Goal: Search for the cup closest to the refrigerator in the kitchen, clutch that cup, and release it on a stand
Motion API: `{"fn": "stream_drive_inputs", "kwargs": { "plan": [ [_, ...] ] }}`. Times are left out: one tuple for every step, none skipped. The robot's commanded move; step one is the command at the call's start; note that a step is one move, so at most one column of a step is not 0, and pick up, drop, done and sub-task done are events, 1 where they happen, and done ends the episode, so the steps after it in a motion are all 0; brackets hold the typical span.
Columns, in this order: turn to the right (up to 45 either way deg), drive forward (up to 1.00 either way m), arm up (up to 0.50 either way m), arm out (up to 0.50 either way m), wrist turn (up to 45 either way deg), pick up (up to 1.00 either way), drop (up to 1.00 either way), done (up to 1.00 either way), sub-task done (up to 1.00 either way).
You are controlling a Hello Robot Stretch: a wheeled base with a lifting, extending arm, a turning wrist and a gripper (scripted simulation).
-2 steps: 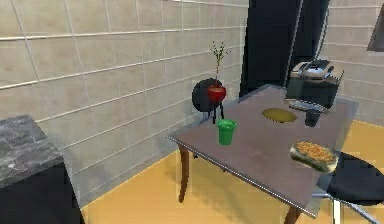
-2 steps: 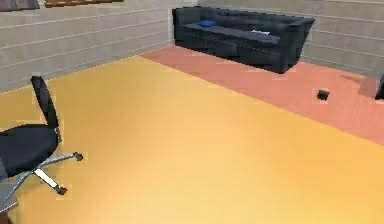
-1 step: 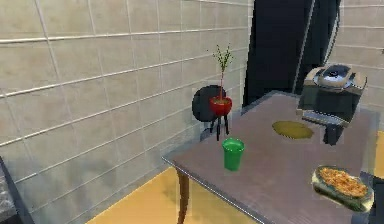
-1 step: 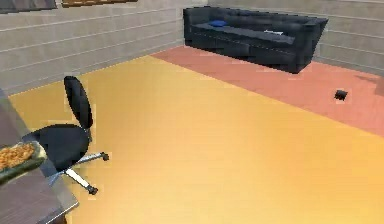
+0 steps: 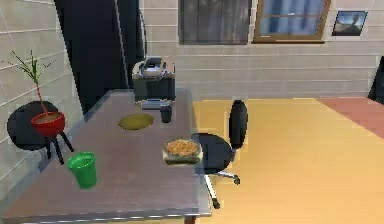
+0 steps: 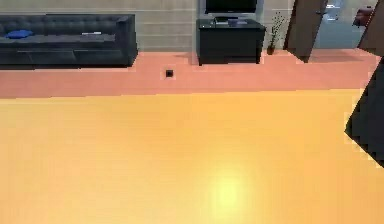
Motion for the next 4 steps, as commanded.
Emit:
{"fn": "stream_drive_inputs", "kwargs": {
  "plan": [
    [45.0,0.0,0.0,0.0,0.0,0.0,0.0,0.0,0.0],
    [36.0,0.0,0.0,0.0,0.0,0.0,0.0,0.0,0.0],
    [0.0,0.3,0.0,0.0,0.0,0.0,0.0,0.0,0.0],
    [-45.0,0.0,0.0,0.0,0.0,0.0,0.0,0.0,0.0]
  ]
}}
